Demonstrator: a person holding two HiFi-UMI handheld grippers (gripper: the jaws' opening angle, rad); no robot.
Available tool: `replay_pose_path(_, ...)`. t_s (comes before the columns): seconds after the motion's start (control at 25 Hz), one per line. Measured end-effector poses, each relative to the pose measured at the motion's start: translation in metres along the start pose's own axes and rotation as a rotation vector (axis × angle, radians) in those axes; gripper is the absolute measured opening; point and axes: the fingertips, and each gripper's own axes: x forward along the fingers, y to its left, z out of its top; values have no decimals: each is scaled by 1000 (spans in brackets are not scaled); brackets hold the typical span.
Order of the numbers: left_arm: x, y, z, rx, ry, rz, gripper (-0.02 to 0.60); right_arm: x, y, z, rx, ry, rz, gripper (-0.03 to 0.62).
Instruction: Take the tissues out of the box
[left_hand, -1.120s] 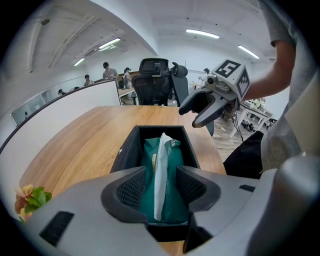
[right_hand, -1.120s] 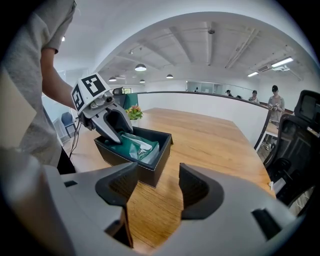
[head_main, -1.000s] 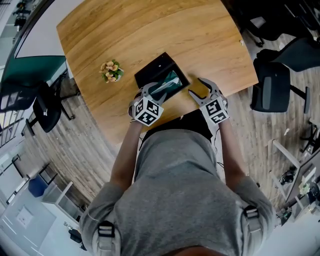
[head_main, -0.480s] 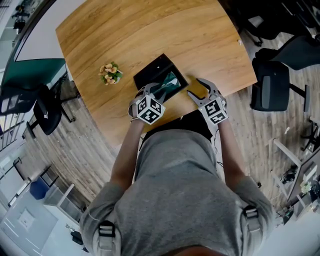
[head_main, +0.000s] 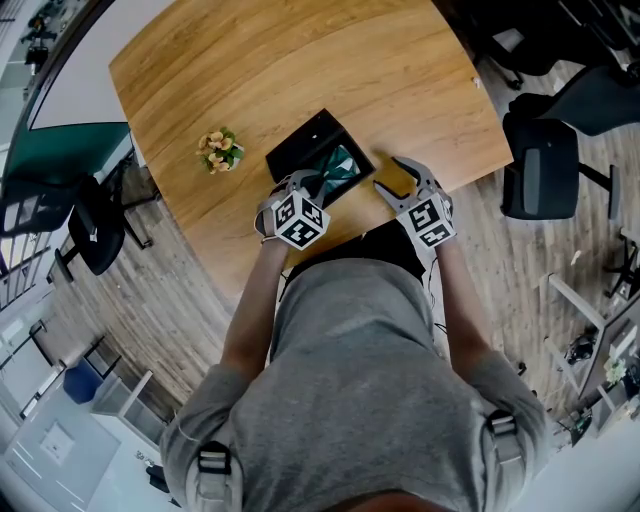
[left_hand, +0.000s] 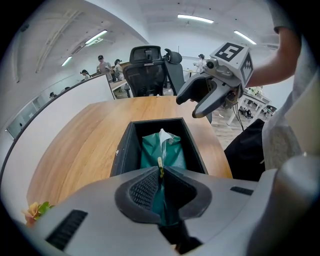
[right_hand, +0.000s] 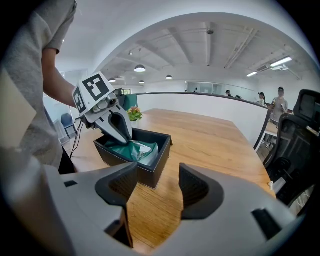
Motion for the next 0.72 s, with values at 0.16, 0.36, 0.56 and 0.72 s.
replay_pose_path(0.16,1,-1,-1,37,8,16,28,1,2,3,-10,-4,4,265)
replay_pose_path(0.36,0,-2,-1,32,-4,17,23,2,3,4,-15,-2,3,265)
replay_pose_path(0.56,-4,-1,-2,19,-17,28,20,-1,6,9,-23,-9,0,265)
replay_pose_path(0.72,-9,1,0,18,-36,35,20,-2,7,10,-30,-12,-6,265)
